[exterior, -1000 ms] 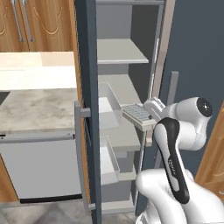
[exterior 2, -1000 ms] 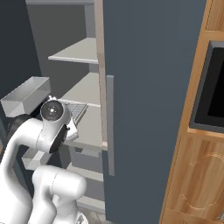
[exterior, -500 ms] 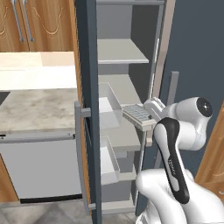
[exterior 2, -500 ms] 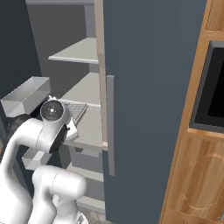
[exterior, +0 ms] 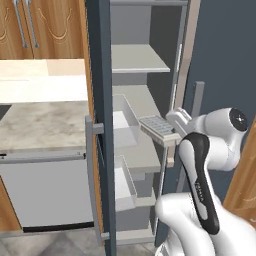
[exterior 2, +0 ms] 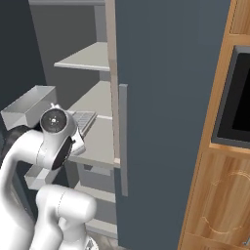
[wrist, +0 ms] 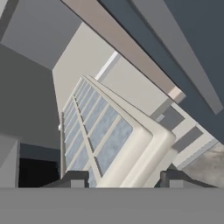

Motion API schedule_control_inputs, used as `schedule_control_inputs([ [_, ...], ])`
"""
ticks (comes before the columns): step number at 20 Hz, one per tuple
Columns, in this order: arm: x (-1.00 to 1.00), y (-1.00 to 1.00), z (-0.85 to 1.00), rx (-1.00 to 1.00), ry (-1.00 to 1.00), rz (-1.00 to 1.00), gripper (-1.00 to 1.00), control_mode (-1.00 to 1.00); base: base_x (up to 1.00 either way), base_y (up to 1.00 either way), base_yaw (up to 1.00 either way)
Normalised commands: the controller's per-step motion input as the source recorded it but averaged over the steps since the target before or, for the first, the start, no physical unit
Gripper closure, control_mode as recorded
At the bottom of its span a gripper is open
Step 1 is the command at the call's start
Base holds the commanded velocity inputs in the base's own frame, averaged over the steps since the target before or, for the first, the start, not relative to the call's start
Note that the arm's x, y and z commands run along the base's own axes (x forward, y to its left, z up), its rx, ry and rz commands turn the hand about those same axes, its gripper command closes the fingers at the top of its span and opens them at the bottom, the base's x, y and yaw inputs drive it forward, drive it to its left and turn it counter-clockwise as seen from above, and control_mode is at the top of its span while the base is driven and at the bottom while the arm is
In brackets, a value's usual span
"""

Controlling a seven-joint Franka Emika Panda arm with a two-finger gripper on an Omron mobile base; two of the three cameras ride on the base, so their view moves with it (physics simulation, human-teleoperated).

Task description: The ice cube tray has been filled with water. Take the tray and place it in the freezer to make ice. Close the freezer door after placing the tray.

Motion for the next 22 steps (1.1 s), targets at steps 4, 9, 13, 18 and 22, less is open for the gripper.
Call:
schedule_control_inputs([
  [4,-0.11,0.01,0.42,0.00,0.00,0.00,1.00,-1.00,0.00,0.00,0.00],
  [9,-0.06,0.04,0.39,0.00,0.00,0.00,1.00,-1.00,0.00,0.00,0.00],
  [13,0.00,0.15,0.33,0.00,-0.03,0.00,1.00,-1.00,0.00,0.00,0.00],
  [18,0.00,0.16,0.31,0.00,-0.07,0.00,1.00,-1.00,0.00,0.00,0.00],
  [22,0.00,0.19,0.44,0.00,0.00,0.00,1.00,-1.00,0.00,0.00,0.00],
])
